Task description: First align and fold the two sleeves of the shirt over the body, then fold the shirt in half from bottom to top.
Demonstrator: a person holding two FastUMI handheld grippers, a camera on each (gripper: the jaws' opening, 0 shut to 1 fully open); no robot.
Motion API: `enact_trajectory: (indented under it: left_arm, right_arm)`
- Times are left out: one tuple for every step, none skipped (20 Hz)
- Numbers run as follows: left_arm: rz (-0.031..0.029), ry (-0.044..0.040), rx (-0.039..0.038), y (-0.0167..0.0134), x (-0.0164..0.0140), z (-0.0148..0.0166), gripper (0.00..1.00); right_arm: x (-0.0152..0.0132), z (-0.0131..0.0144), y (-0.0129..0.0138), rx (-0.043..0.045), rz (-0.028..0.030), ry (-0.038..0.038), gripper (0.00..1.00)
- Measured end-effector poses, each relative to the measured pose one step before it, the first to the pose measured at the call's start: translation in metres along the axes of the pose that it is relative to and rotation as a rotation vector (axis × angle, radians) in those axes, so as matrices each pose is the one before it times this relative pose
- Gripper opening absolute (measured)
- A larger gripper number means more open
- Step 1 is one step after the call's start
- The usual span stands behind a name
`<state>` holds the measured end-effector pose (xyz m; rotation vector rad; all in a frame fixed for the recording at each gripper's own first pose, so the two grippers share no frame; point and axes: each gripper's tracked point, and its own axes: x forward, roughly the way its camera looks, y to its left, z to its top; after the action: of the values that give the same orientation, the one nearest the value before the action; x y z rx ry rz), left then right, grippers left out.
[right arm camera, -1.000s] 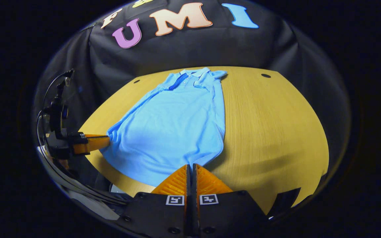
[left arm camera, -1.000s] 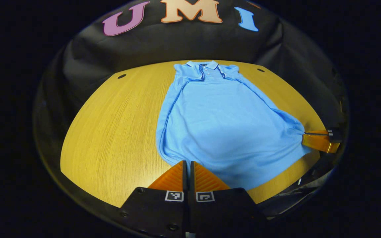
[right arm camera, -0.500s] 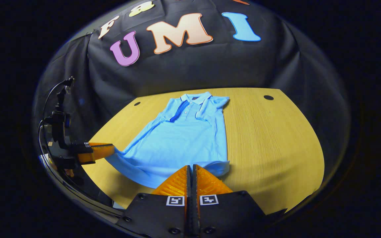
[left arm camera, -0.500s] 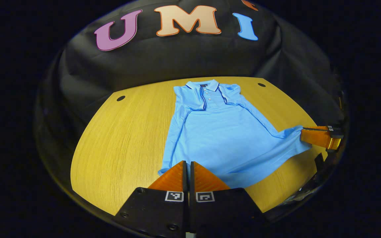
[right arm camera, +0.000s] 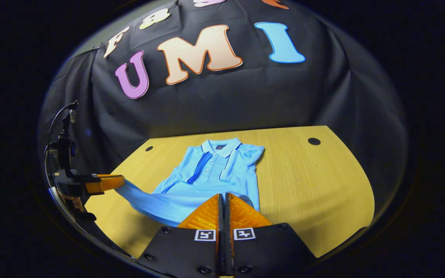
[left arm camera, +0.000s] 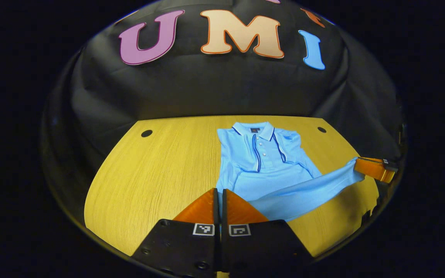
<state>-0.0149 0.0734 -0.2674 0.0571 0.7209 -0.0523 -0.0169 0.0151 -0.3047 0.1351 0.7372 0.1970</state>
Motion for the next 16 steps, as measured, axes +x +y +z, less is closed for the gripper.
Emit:
enact_trajectory:
  left_arm:
    - [-0.00523, -0.01191, 0.00614, 0.00055, 0.00857, 0.01076, 0.0]
    - [-0.00147, -0.00584, 0.00524, 0.00042, 0.00905, 0.00805, 0.0]
    - [-0.00526, -0.00782, 0.00616, -0.0003, 0.00896, 0.00866, 0.0]
    - [-0.00135, -0.00754, 0.00326, 0.00054, 0.00711, 0.00864, 0.0]
    - [-0.00133, -0.00823, 0.00332, 0.00066, 0.00905, 0.00781, 0.0]
    - [-0.00505, -0.00514, 0.00233, 0.00063, 0.00781, 0.0064, 0.0]
    - [-0.00367, -0.00574, 0.00024, 0.00087, 0.00849, 0.00641, 0.0]
    - [-0.00243, -0.00431, -0.00218, 0.0012, 0.01101, 0.00596, 0.0]
    - [-0.00244, -0.00619, -0.00298, 0.00162, 0.00946, 0.00656, 0.0]
    - [0.00017, -0.00565, -0.0048, 0.00197, 0.01158, 0.0059, 0.0]
    - [-0.00269, -0.00569, -0.00857, 0.00253, 0.01009, 0.00512, 0.0]
    - [-0.00682, -0.00441, -0.0127, 0.00149, 0.01038, 0.00488, 0.0]
    - [-0.00996, -0.00096, -0.01248, 0.00085, 0.01055, 0.0042, 0.0]
    - [-0.00273, 0.00174, -0.00666, 0.00459, 0.00931, 0.00262, 0.0]
    - [-0.00287, -0.00776, 0.00247, 0.00293, 0.01232, 0.00439, 0.0]
    - [-0.00193, -0.00344, 0.00735, 0.00102, 0.01356, 0.00327, 0.0]
  right_arm:
    - [0.00905, 0.00832, -0.0014, 0.00319, -0.00564, -0.01242, 0.02]
    - [0.00867, 0.00701, -0.00149, 0.00297, -0.00584, -0.00951, 0.02]
    - [0.00819, 0.00678, -0.00056, 0.00112, -0.00181, -0.01034, 0.02]
    - [0.00875, 0.00623, -0.00107, -0.00136, -0.00499, -0.01014, 0.02]
    - [0.00892, 0.00579, -0.00078, 0.0002, -0.00319, -0.00915, 0.02]
    - [0.00883, 0.00472, 0.00023, 0.00012, -0.00434, -0.00727, 0.02]
    - [0.00805, 0.00522, -0.00098, -0.00282, -0.00653, -0.0099, 0.02]
    - [0.00922, 0.00388, -0.00156, 0.00163, -0.0069, -0.00552, 0.02]
    - [0.0098, 0.00569, -0.00208, 0.00482, -0.00819, -0.00751, 0.02]
    - [0.01087, 0.00408, -0.00159, 0.00875, -0.0069, -0.00718, 0.02]
    - [0.0106, 0.00331, -0.00147, 0.00996, -0.00727, -0.00526, 0.02]
    - [0.01173, 0.00247, -0.00265, 0.00925, -0.01091, -0.00328, 0.02]
    - [0.01004, 0.00187, -0.00283, 0.00956, -0.01221, -0.00193, 0.02]
    - [0.01184, 0.0004, -0.00247, 0.00686, -0.01238, -0.0018, 0.02]
    - [0.01071, 0.00177, -0.00319, 0.00576, -0.01306, -0.00275, 0.02]
    - [0.01261, -0.00012, -0.00138, 0.00454, -0.00692, 0.00095, 0.02]
